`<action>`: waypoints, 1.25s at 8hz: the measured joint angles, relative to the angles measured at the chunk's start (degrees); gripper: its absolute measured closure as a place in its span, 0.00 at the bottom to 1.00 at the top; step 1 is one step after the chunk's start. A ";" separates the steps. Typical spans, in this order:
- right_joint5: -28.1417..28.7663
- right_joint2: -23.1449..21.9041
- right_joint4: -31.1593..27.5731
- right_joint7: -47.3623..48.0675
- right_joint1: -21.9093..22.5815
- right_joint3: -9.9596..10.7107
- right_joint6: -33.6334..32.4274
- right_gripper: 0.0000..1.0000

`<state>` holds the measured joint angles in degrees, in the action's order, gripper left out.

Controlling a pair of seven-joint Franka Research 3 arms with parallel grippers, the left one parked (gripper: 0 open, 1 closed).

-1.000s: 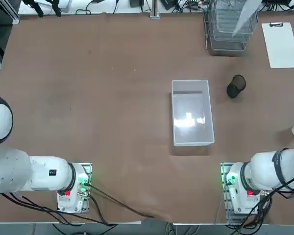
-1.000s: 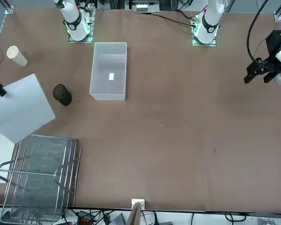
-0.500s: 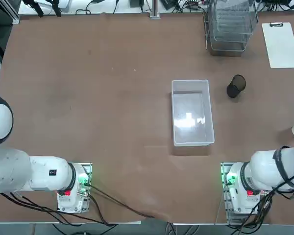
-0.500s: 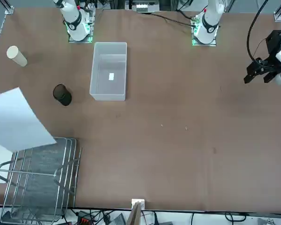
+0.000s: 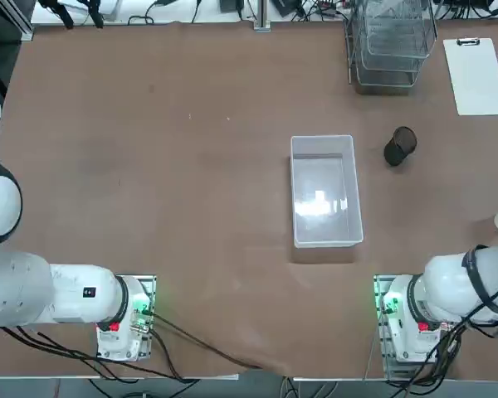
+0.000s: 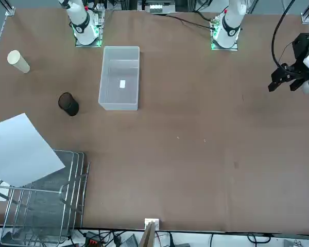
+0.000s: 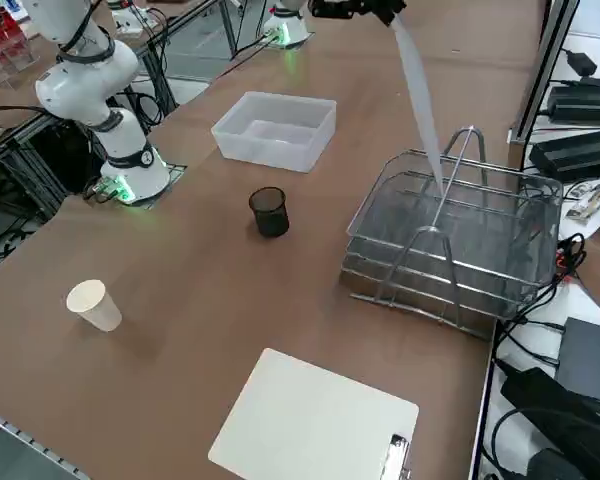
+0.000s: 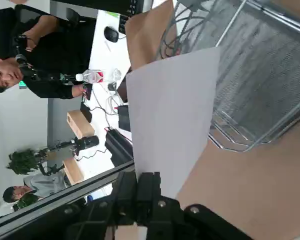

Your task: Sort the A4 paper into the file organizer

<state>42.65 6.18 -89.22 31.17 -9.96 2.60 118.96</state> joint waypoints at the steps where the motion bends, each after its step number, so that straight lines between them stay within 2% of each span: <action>1: 0.00 0.27 -0.61 0.01 -0.03 0.01 0.00 0.98; 6: 0.03 1.67 -2.54 0.02 -1.21 0.11 3.49 0.98; 10: 0.14 1.17 -5.76 -0.80 -1.28 0.12 7.47 0.98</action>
<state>42.79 7.35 -94.98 30.37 -11.24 2.72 126.43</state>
